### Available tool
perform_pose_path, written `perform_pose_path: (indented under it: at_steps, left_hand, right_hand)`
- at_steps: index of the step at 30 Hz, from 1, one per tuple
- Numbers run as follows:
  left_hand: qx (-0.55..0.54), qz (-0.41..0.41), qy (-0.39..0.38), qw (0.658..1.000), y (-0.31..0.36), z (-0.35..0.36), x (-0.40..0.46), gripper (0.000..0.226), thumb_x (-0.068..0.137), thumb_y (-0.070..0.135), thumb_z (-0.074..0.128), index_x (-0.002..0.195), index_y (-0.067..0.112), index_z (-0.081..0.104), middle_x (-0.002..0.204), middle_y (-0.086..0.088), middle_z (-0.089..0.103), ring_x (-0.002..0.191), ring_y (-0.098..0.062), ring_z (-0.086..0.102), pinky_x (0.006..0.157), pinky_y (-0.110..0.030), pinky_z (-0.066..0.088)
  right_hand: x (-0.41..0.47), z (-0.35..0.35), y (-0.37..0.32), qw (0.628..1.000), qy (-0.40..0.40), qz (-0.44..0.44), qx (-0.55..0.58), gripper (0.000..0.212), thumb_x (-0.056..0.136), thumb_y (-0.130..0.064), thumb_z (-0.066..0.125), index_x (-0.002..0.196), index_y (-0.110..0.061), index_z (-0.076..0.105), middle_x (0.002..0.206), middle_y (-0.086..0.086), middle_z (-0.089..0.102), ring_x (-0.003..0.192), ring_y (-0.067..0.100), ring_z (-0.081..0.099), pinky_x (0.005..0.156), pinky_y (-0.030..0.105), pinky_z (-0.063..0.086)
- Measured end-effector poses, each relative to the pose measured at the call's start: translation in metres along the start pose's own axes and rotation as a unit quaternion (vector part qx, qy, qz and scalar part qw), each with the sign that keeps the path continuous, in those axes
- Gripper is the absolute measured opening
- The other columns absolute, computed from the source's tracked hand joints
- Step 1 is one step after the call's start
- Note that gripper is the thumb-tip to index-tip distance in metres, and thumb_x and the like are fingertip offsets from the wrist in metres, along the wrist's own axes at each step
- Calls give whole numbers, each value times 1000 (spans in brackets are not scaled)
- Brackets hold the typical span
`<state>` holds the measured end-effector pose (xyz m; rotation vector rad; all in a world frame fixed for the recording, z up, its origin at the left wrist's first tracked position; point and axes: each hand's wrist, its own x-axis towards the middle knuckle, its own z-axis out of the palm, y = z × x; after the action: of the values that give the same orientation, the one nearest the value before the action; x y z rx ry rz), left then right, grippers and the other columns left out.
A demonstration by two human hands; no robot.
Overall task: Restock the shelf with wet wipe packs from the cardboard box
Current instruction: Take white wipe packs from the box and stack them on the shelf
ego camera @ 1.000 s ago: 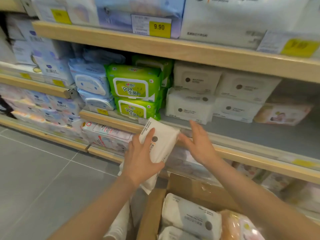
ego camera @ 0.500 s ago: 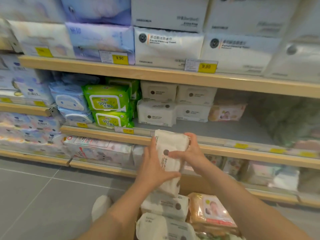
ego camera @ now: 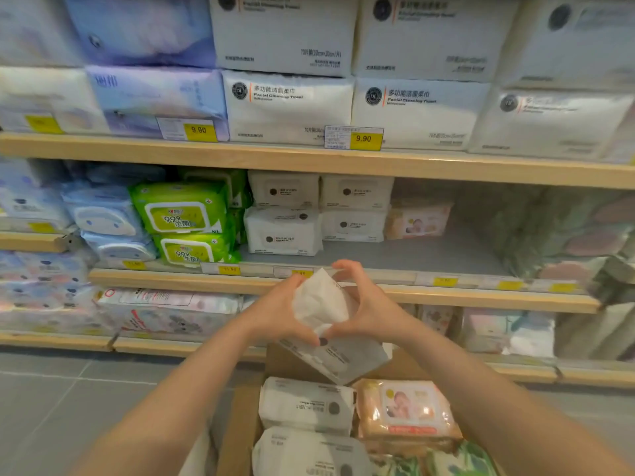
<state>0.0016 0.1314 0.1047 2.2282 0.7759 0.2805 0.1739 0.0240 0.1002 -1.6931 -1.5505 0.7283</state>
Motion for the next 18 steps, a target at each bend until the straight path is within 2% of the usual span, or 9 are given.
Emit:
perform_pose_path:
  at_steps: [4, 7, 10, 13, 15, 18]
  left_hand:
    - [-88, -26, 37, 995, -11, 15, 2, 80, 47, 26, 91, 112, 29, 45, 102, 15, 59, 89, 5, 56, 70, -18, 49]
    - [-129, -23, 47, 990, -10, 20, 12, 79, 45, 28, 90, 108, 36, 45, 102, 14, 60, 90, 4, 58, 77, -26, 54]
    - [-158, 5, 43, 986, -7, 19, 31, 73, 55, 19, 90, 107, 43, 44, 107, 18, 58, 90, 12, 56, 72, -18, 51]
    - [-178, 17, 69, 981, -15, 4, 61, 74, 60, 28, 87, 120, 40, 46, 121, 19, 54, 108, 8, 50, 90, -28, 49]
    - [-133, 2, 98, 986, -26, -11, 81, 80, 65, 39, 82, 134, 33, 42, 133, 16, 46, 122, -1, 43, 103, -34, 41]
    - [-8, 5, 132, 991, -40, -32, 110, 74, 79, 48, 68, 142, 31, 33, 142, 8, 38, 132, -12, 34, 106, -34, 32]
  right_hand:
    - [-8, -1, 26, 997, -51, 11, -64, 108, 54, -36, 87, 137, -45, 20, 134, -18, 37, 123, 8, 41, 101, 35, 43]
    - [-3, -9, 36, 994, -25, 1, -104, 105, 57, -40, 84, 139, -47, 19, 137, -17, 35, 124, 7, 36, 105, 38, 38]
    - [11, -27, 38, 985, 12, -17, -169, 101, 57, -46, 83, 138, -49, 23, 132, -12, 41, 119, 12, 38, 101, 39, 38]
    - [31, -52, 37, 967, 64, -20, -244, 95, 59, -45, 81, 137, -50, 26, 120, -9, 44, 112, 18, 40, 93, 35, 34]
    - [48, -71, 38, 948, 96, -24, -302, 93, 61, -44, 80, 138, -46, 28, 118, -6, 44, 110, 20, 39, 89, 34, 29]
    - [74, -93, 43, 913, 111, -27, -392, 95, 62, -43, 80, 140, -44, 26, 121, -1, 46, 109, 23, 40, 87, 37, 29]
